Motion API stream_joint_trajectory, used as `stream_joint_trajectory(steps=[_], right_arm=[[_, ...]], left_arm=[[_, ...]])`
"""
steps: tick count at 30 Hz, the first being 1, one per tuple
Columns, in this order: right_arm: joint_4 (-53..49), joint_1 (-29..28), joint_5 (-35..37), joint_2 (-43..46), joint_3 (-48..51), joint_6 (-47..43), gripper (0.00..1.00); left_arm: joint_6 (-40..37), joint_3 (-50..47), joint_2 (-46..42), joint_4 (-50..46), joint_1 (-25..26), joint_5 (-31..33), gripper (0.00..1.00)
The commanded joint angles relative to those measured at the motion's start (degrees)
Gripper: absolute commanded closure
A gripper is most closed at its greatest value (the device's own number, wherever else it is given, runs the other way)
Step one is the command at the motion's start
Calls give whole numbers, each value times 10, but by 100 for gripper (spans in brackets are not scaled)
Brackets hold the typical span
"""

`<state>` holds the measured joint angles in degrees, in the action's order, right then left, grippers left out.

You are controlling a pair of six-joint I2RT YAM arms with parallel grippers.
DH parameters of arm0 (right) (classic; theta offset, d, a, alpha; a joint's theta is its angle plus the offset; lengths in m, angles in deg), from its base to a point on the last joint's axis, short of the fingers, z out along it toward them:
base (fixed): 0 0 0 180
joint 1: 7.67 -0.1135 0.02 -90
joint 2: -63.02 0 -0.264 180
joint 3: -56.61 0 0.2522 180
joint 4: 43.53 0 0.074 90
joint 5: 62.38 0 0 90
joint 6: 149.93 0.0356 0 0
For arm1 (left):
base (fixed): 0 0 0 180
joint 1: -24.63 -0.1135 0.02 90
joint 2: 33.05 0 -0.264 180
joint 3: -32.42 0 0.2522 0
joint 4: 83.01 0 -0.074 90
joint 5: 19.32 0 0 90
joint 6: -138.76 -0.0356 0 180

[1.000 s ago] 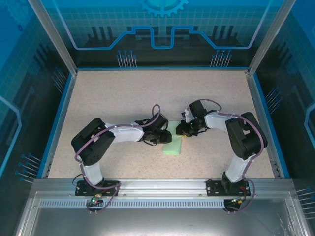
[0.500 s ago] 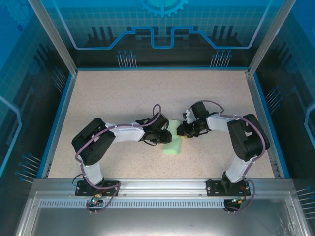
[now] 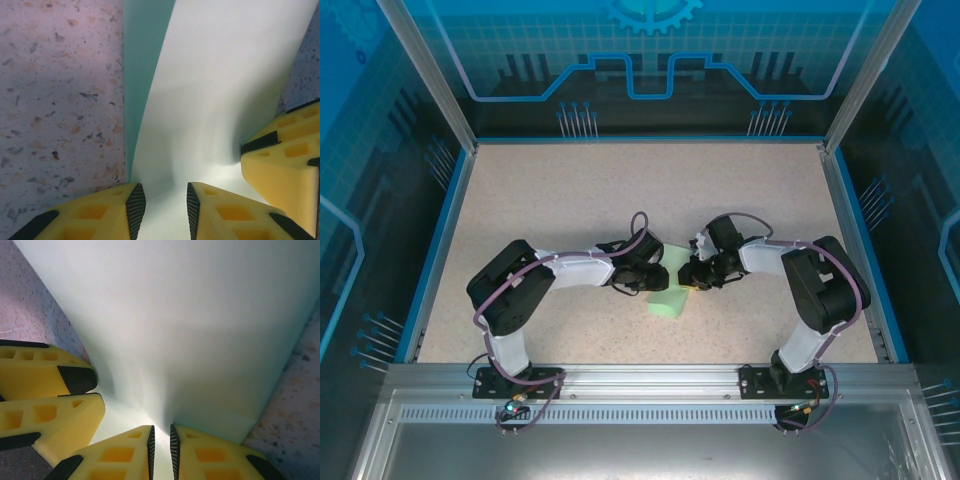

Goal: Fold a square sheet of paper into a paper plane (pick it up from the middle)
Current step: Fold the square sheet of paper in half at the center of the table.

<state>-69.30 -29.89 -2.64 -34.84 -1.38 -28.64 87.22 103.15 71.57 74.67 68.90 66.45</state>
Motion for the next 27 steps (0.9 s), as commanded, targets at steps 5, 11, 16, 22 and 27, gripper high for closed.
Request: stream_joint_trajectory(steps=[5, 11, 16, 22, 27], right_arm=[[-44, -28, 12, 46, 0, 4, 80], [-24, -55, 7, 48, 19, 26, 80], [-28, -60, 32, 44, 43, 24, 80], [-39, -60, 43, 48, 59, 15, 80], [-58, -67, 35, 88, 62, 18, 80]], left_arm=[[-17, -13, 39, -74, -3, 47, 66], [-16, -11, 43, -72, -3, 44, 66], [-19, -13, 41, -73, -3, 45, 66], [-22, -13, 38, -76, -3, 46, 66], [-22, -13, 39, -75, -3, 46, 66]])
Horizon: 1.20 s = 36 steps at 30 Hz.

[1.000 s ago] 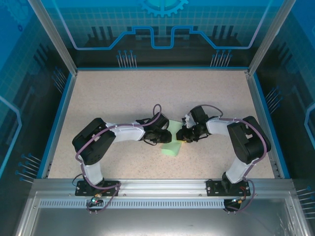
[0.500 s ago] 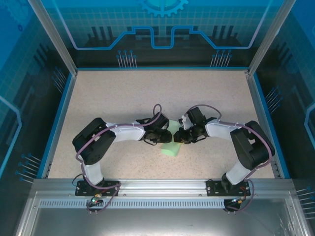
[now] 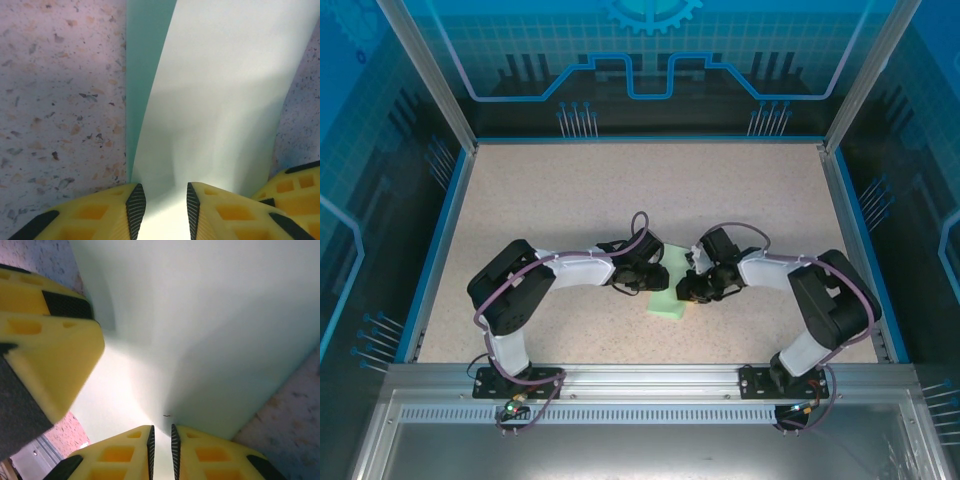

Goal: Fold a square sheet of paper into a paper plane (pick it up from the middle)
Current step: Fold the square sheet of paper in half at the center of the table.

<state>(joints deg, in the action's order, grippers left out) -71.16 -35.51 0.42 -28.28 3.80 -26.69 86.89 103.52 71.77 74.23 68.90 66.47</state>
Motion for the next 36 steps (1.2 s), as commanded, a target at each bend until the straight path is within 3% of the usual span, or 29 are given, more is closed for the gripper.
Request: stream_joint_trajectory(steps=[1, 14, 36], right_arm=[[-39, -11, 0, 28, 12, 1, 80], [8, -38, -1, 25, 47, 34, 80], [-43, -77, 18, 91, 77, 38, 81]], left_arm=[[-18, -16, 38, -70, -3, 45, 66], [-22, -10, 46, -72, -3, 42, 66], [-24, -6, 57, -72, -3, 41, 66]])
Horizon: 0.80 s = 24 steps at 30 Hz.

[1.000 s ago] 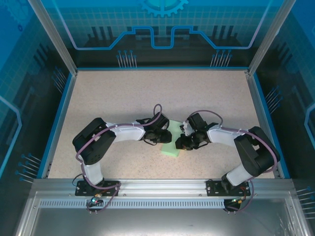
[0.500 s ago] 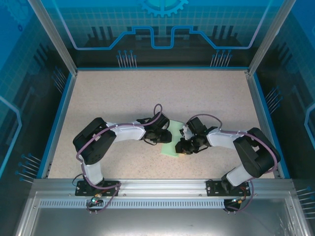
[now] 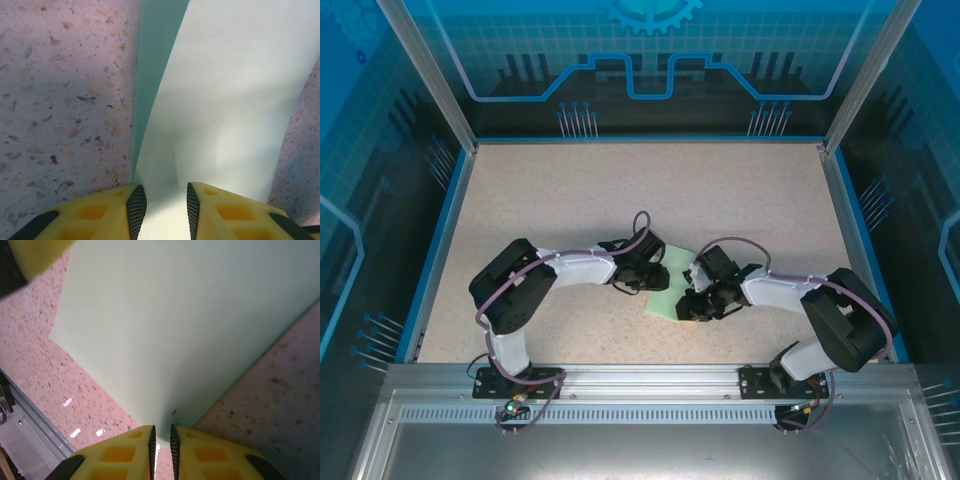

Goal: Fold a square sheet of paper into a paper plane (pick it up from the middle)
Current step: Fold the square sheet of paper in half at the center of the table.

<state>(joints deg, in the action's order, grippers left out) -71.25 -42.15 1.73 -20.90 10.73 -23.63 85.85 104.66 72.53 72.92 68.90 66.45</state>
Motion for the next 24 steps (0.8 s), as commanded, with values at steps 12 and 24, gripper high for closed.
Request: stream_joint_trajectory(steps=[12, 24], right_arm=[[40, -17, -2, -3, -11, 48, 83], [-29, -27, 20, 9, 24, 16, 83]], left_arm=[[-16, -21, 46, -57, -3, 40, 66], [-17, -17, 49, -57, -4, 41, 65]])
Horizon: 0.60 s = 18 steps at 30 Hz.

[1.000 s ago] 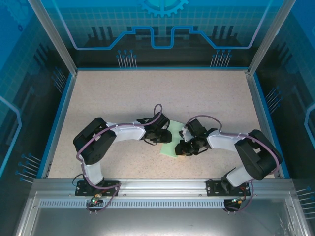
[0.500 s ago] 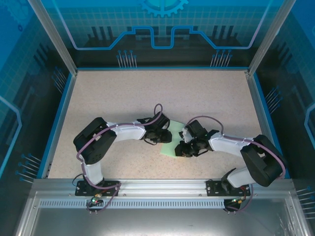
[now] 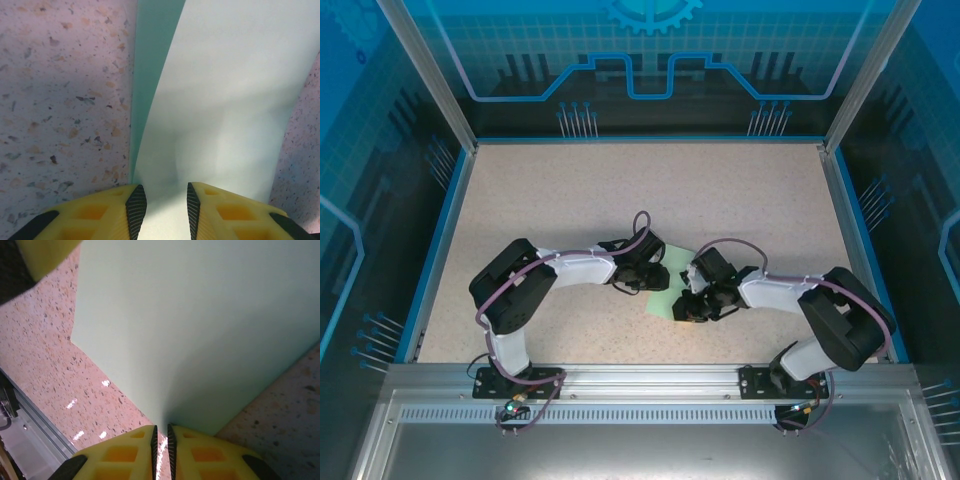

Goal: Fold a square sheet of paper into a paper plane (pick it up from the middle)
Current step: Fold the square sheet of paper in half at the center of the table.

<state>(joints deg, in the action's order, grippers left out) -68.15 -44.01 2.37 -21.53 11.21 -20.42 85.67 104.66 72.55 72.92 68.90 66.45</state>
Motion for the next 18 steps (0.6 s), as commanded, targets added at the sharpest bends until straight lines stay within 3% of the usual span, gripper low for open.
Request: stream_joint_trajectory(steps=[1, 6, 12, 18], right_arm=[[-73, -8, 16, 24, 18, -19, 83], [-87, 15, 15, 57, 3, -20, 82], [39, 62, 21, 70, -6, 53, 82], [76, 95, 28, 26, -34, 56, 82]], left_arm=[[-16, -17, 49, -57, -4, 41, 65], [-16, -16, 51, -54, -3, 37, 66], [-19, -17, 40, -57, -4, 36, 65], [-31, -15, 34, -66, -3, 38, 65]])
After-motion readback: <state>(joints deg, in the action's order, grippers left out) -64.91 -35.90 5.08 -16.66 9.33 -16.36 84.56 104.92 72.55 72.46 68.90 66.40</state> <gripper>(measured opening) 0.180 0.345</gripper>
